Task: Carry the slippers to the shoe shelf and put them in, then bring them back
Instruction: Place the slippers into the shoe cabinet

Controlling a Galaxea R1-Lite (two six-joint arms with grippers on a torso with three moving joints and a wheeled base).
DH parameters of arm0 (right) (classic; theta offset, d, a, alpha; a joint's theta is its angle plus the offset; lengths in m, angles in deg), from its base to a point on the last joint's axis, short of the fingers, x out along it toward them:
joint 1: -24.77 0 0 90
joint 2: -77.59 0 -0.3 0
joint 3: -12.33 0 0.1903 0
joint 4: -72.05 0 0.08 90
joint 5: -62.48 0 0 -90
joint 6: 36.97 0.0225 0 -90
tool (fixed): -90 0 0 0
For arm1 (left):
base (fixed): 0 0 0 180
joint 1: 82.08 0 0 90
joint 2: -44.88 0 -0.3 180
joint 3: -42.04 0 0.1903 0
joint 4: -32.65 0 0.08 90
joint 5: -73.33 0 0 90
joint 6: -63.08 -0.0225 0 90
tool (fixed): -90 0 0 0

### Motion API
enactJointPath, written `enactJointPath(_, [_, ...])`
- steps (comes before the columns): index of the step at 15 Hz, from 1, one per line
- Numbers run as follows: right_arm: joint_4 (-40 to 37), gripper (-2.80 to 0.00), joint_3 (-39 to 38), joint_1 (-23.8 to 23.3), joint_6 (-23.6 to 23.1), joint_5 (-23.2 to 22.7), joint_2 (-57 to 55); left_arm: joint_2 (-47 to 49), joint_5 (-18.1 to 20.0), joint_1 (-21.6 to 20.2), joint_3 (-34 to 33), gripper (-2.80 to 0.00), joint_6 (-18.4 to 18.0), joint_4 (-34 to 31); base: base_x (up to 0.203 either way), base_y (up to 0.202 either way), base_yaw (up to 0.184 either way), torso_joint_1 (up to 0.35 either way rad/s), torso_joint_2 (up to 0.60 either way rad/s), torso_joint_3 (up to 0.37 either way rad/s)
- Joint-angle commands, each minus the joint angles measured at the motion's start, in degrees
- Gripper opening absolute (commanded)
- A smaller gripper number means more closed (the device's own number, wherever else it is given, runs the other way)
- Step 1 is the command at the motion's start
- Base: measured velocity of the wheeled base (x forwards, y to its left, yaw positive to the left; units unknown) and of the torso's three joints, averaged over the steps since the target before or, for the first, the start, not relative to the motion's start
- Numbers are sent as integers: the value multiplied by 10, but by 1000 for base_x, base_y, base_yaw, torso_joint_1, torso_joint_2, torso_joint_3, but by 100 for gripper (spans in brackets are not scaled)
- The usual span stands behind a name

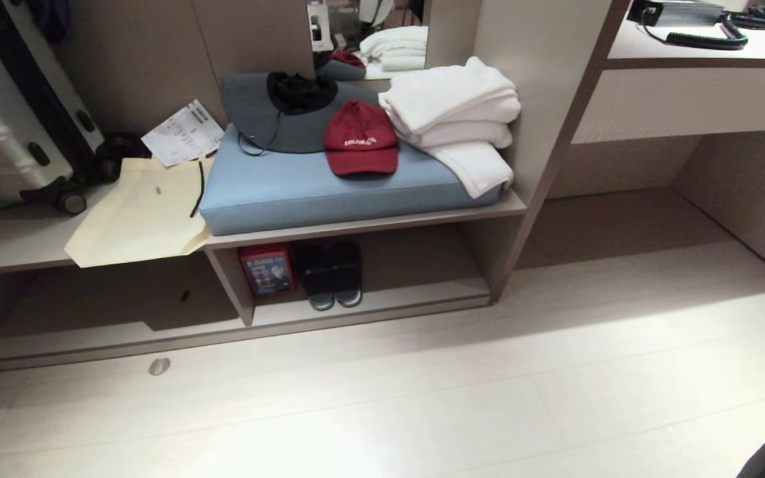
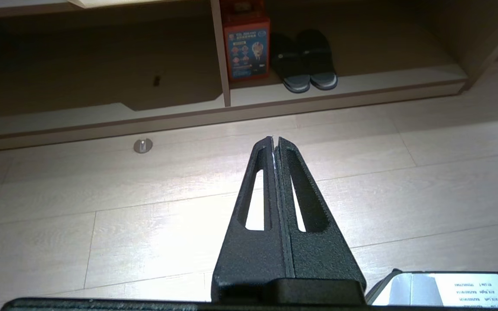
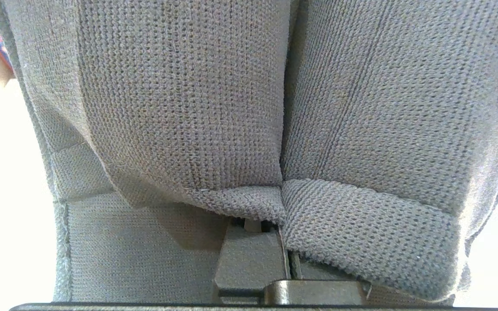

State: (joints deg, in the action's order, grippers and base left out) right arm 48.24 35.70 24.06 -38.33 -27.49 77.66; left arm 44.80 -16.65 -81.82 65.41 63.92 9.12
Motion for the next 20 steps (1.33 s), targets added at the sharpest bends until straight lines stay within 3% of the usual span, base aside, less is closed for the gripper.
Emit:
enactJointPath(1, [0,-280,-1,0,0,0,2,1,0,0,-1,-280,0,0,0,0,0,2,2,-197])
enactJointPath(20, [0,-280,-1,0,0,0,2,1,0,0,-1,-280,0,0,0,0,0,3,3,-197])
